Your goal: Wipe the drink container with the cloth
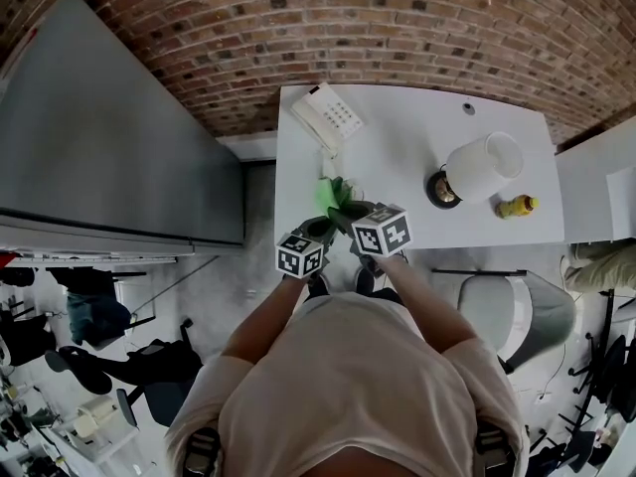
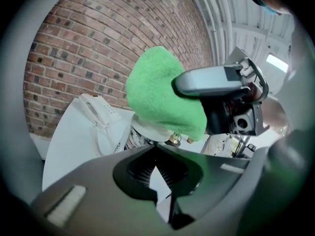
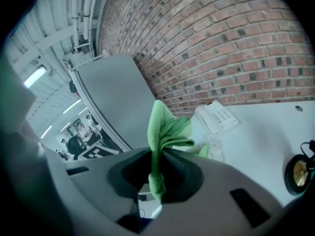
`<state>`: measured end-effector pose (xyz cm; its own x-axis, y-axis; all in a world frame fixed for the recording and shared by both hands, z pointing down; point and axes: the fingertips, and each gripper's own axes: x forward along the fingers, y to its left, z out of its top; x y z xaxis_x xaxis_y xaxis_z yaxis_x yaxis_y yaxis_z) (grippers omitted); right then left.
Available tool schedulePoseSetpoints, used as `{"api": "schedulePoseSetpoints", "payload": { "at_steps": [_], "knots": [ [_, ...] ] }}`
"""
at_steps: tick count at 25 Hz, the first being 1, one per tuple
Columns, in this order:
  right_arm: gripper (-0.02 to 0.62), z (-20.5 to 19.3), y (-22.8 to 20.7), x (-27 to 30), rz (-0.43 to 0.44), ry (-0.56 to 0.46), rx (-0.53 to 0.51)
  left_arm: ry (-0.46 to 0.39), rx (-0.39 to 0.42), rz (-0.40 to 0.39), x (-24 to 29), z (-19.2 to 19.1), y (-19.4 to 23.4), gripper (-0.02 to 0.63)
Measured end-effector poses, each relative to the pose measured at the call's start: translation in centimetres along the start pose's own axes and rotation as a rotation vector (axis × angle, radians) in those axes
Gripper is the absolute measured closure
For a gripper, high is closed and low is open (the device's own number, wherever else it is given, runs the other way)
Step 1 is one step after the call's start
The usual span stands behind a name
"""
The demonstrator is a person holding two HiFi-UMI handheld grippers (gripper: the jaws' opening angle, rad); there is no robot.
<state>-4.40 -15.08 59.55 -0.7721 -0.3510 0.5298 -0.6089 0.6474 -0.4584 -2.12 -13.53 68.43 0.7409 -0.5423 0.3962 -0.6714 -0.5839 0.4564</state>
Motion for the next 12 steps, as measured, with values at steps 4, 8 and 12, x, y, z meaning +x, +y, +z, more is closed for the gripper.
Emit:
{"api": "schedulePoseSetpoints", "payload": {
  "at_steps": [4, 8, 12],
  "knots": [
    [0.56, 1.3, 0.2, -1.8, -0.018, -0.091, -0.031, -0.035, 0.036, 0.002, -1.7, 0.6, -1.1, 0.597],
    [0.56, 2.8, 0.5, -3.9, -0.036, -0.173, -0.093, -0.096, 0.067, 0.027, -3.5, 2.5, -1.5, 0.597],
    [0.56, 4.5, 1.3, -6.4, -0.042, -0.268, -0.148, -0.144, 0.119, 0.04, -5.3, 4.8, -2.1, 0.597]
  ]
}}
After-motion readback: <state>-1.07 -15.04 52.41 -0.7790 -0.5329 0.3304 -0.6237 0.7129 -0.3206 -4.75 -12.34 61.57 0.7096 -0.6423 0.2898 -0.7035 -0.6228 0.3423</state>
